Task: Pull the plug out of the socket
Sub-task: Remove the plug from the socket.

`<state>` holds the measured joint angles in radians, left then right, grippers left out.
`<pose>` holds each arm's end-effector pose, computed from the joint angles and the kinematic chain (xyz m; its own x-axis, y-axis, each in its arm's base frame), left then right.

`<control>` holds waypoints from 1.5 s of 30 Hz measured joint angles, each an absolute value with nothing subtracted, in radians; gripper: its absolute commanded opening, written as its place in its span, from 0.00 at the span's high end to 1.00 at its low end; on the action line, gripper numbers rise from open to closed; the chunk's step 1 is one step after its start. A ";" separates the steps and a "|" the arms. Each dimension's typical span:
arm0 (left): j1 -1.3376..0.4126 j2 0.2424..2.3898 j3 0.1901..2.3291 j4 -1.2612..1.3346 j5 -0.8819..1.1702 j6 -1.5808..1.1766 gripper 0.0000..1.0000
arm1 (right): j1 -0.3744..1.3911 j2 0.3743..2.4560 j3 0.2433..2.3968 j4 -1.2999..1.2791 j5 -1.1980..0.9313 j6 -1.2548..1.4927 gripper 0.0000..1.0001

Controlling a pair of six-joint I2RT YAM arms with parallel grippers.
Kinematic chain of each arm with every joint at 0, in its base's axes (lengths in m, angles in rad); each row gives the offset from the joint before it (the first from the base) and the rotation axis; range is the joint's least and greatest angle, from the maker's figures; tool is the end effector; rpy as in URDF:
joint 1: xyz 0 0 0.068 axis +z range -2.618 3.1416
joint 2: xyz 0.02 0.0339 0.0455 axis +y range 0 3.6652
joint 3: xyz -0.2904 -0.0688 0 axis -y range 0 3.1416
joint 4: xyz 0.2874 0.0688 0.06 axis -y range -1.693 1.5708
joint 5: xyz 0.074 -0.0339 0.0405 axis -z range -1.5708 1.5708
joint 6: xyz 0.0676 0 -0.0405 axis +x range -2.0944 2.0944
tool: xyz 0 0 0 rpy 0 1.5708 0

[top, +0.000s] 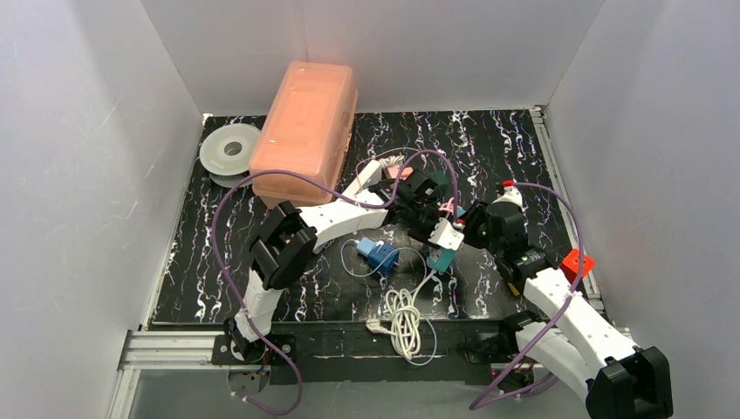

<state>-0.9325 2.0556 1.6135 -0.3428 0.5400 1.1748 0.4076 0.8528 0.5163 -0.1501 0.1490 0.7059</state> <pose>0.2903 -0.4497 0.2084 0.6730 0.4209 -0.6081 0.7378 -0.4392 0.5125 0.2285 0.0877 0.2281 -0.5029 0.4816 -0.7177 0.0718 0.8508 0.5206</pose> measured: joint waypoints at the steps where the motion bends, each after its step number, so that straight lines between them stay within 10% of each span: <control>1: -0.933 2.055 1.607 -0.337 0.541 1.176 1.00 | 0.408 0.848 0.508 -0.146 0.149 0.707 0.99; 36: -0.815 2.021 1.596 -0.227 0.496 1.089 0.99 | 0.096 1.039 0.633 -0.299 0.075 0.697 0.99; 41: -0.815 2.127 1.689 -0.204 0.429 1.089 0.86 | 0.045 1.068 0.755 -0.319 0.075 0.680 0.99; 45: -0.815 2.205 1.736 -0.206 0.389 1.084 0.40 | -0.021 1.111 0.846 -0.329 0.083 0.673 0.99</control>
<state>-0.8154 2.2051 1.7355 -0.2062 0.3885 1.0843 -0.0208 1.1107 0.8463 -0.3290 0.0826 0.6727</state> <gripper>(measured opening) 0.374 0.431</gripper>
